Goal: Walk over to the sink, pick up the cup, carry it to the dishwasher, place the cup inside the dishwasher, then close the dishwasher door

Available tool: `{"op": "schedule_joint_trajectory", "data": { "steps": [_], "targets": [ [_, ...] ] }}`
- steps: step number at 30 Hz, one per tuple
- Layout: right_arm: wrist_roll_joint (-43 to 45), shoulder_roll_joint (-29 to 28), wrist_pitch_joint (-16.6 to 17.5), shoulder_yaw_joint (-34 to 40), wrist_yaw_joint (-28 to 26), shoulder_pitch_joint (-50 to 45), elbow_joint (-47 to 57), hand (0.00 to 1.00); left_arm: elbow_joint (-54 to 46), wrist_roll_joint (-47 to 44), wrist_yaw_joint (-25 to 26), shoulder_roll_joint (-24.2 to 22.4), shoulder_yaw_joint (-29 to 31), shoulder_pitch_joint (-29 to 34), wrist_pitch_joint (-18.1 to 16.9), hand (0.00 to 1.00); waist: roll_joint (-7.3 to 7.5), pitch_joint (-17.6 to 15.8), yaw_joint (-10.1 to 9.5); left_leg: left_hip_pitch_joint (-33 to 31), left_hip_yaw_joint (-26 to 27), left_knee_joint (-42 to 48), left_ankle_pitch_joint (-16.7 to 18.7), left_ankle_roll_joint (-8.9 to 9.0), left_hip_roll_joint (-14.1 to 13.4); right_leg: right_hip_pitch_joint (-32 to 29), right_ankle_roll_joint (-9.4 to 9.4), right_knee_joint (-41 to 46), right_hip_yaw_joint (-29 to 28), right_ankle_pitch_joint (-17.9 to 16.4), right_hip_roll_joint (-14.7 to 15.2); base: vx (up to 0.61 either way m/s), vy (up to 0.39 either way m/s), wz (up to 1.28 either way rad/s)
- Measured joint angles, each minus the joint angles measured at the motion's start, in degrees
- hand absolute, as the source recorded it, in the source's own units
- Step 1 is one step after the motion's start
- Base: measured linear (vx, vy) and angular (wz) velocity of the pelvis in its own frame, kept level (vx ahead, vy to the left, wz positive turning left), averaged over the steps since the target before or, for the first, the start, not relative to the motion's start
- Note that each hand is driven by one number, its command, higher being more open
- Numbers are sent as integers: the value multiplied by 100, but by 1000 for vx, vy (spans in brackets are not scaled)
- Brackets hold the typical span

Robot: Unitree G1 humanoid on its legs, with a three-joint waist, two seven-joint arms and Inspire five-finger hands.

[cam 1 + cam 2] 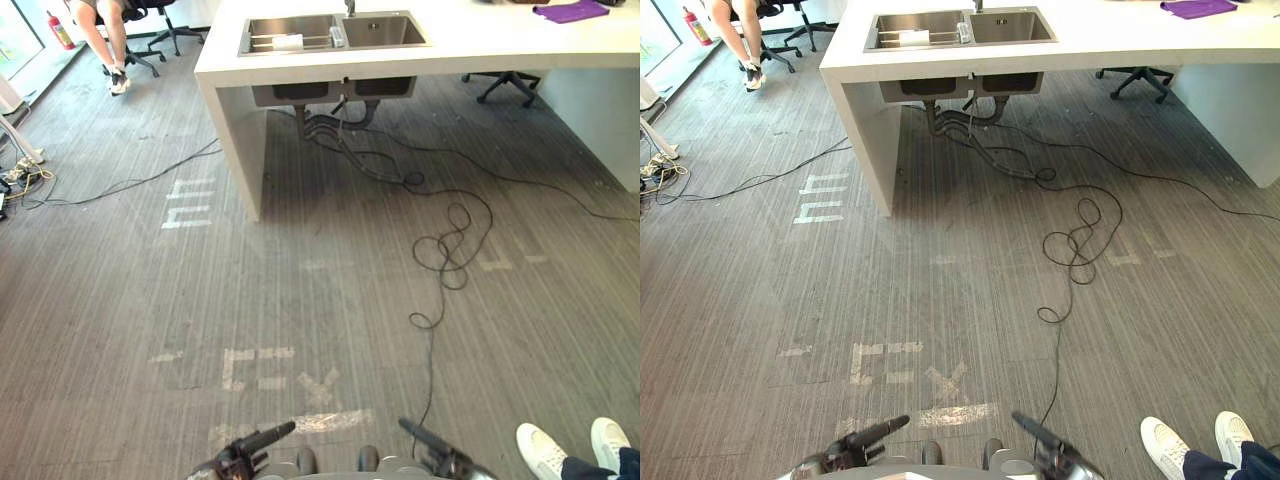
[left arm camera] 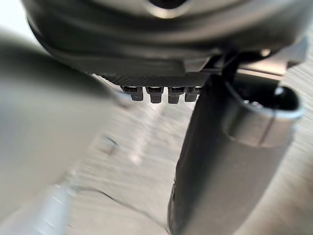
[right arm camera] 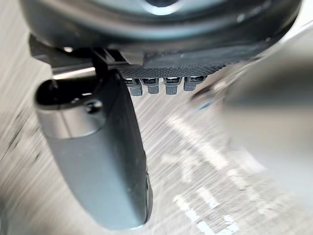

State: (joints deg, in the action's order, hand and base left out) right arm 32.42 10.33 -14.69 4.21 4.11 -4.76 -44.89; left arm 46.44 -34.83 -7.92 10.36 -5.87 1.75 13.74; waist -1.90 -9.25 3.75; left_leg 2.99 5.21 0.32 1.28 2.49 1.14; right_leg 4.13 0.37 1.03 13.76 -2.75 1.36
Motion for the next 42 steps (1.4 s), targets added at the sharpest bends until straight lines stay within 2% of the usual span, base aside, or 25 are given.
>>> {"op": "schedule_joint_trajectory", "data": {
  "steps": [2, 4, 9, 16, 19, 24, 28, 30, 32, 37, 38, 40, 41, 42],
  "targets": [
    [-868, 59, 45, -2, -78, 283, 248, 100, -306, 87, 146, -72, -243, -243, -94, 100, -3, -47, -2, 0, -37, -22, -28, -5, 2, 20, 4, -9, 74, -2, 2, -33, -10, 11],
    [-1244, 128, 100, -2, -165, 389, 526, 100, -442, 363, 209, -80, -347, -344, -220, 100, -32, -72, 25, 1, -75, -28, -30, -6, 2, 33, 14, -21, 116, -8, 1, -7, -11, 5],
    [-1645, 164, -23, -30, -323, 363, 649, 100, -604, 1303, 708, -57, -409, -274, -378, 100, -44, -80, 31, 12, -156, -67, -32, -7, -4, 89, 80, -52, 360, -51, 0, 23, -14, 14],
    [-1479, 22, -73, -146, -387, 146, 723, 100, -605, 2210, 1332, -31, -475, 69, -415, 100, -50, -84, 24, 134, -142, -129, -32, -8, -4, 205, 148, -42, 423, -94, 5, 22, 1, 5],
    [-914, -30, -7, -231, -377, 113, 735, 100, -606, 2787, 1686, -45, -473, 202, -455, 100, -50, -83, 25, 183, -55, -133, -31, -7, -8, 229, 149, -33, 392, -95, 7, -16, 6, -8],
    [-632, -243, 223, -230, -379, -161, 737, 100, -603, 2803, 1817, -47, -459, 355, -436, 100, -39, -76, 16, 318, 80, -136, -16, 8, -23, 322, 147, 5, 316, -96, 8, -44, 5, -9],
    [-441, -332, 462, -231, -366, -436, 681, 100, -463, 2743, 1879, -140, -362, 581, -343, 100, -21, -69, 7, 400, 383, -151, 3, -24, -48, 287, 122, 72, 177, -107, 9, -71, 11, -26],
    [-437, -365, 493, -230, -375, -503, 512, 100, -272, 2526, 1874, -183, -282, 675, -316, 100, 17, -39, 4, 408, 511, -148, 12, -48, -63, 244, 103, 121, 107, -114, 4, -64, 6, -28],
    [-431, -399, 533, -211, -384, -520, 249, 100, -127, 2065, 1749, -236, -60, 714, -227, 100, 65, -5, -28, 404, 639, -150, -5, -159, -88, 140, 73, 212, -6, -112, -15, -42, 5, -27],
    [-278, -437, 654, -147, -455, -543, -138, 100, 69, 1488, 1444, -229, 149, 709, -171, 100, 154, 85, -85, 464, 838, -184, -5, -182, -96, 44, 10, 369, -173, -153, -16, -31, 9, -23],
    [-207, -453, 706, -69, -501, -525, -236, 100, 127, 1312, 1364, -237, 208, 707, -157, 100, 173, 102, -105, 465, 906, -201, 8, -230, -95, -69, -28, 561, -231, -242, -3, -24, 4, -27],
    [-84, -468, 768, -43, -517, -506, -319, 100, 154, 1074, 1241, -212, 208, 700, -139, 100, 232, 107, -114, 438, 976, -175, 25, -331, -73, -316, 33, 1023, -176, -527, 128, -17, 6, -18],
    [2, -468, 783, -44, -531, -509, -342, 100, 182, 980, 1207, -192, 207, 686, -120, 100, 281, 129, -105, 382, 989, -109, 49, -385, -48, -465, 91, 1305, -67, -676, 245, 3, 4, -3],
    [50, -464, 790, -45, -548, -492, -421, 100, 280, 894, 1124, -154, 202, 645, -84, 100, 337, 146, -107, 305, 1006, 5, 77, -424, -30, -646, 234, 1658, 36, -835, 367, 0, 0, 0]
  ]
}}
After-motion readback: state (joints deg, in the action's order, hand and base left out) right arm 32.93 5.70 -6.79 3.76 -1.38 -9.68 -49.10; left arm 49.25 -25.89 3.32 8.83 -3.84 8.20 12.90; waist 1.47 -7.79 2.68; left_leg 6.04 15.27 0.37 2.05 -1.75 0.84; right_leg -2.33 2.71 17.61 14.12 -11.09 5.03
